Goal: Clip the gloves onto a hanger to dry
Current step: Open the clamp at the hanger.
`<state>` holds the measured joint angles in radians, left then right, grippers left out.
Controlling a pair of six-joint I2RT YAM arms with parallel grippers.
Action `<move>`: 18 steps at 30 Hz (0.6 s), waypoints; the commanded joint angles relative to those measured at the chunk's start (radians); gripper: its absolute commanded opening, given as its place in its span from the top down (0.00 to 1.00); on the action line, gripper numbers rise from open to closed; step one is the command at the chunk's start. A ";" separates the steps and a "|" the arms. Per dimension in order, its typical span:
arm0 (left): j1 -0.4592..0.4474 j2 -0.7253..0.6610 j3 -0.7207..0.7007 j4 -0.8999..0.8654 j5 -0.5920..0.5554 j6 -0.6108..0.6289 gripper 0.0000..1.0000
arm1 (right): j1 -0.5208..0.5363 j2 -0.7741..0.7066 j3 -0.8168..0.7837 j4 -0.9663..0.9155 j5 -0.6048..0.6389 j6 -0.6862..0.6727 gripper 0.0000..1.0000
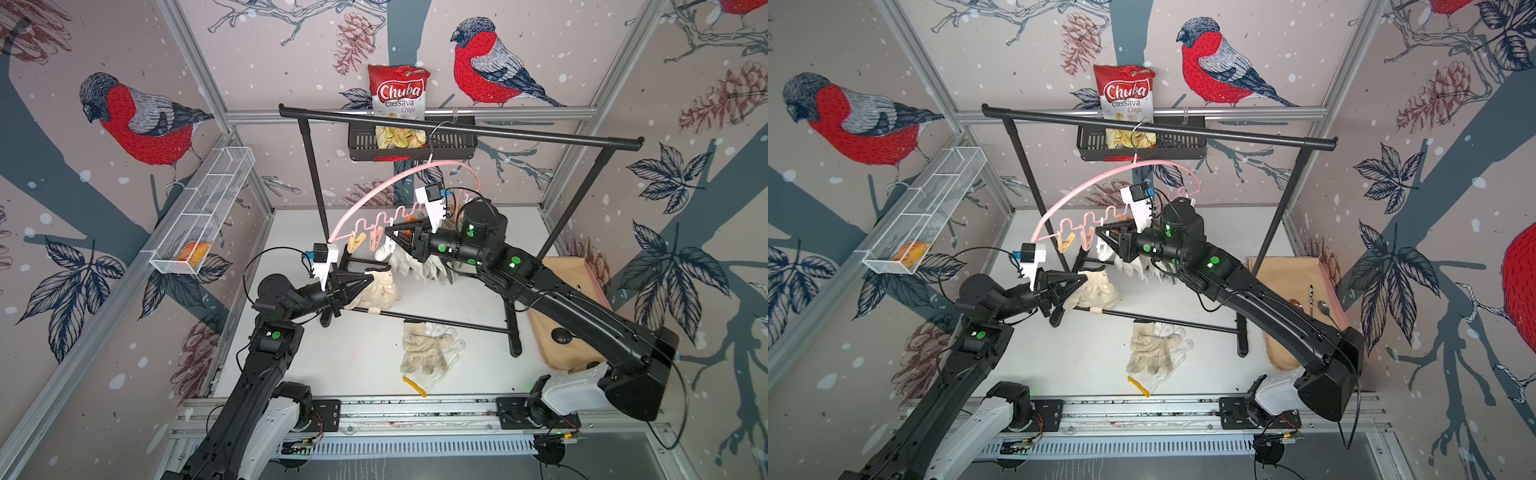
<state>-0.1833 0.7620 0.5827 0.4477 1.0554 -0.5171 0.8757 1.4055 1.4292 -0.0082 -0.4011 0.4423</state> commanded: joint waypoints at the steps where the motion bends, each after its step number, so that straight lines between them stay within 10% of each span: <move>1: -0.003 0.005 0.000 0.138 0.037 -0.059 1.00 | -0.010 -0.005 -0.009 0.041 -0.088 -0.016 0.77; 18: -0.025 0.219 -0.069 0.609 0.096 -0.297 1.00 | -0.046 0.005 -0.030 0.043 -0.175 -0.016 0.77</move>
<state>-0.2035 0.9554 0.5056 0.8642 1.1172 -0.7410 0.8356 1.4086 1.4021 0.0208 -0.5426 0.4400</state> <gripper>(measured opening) 0.053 0.231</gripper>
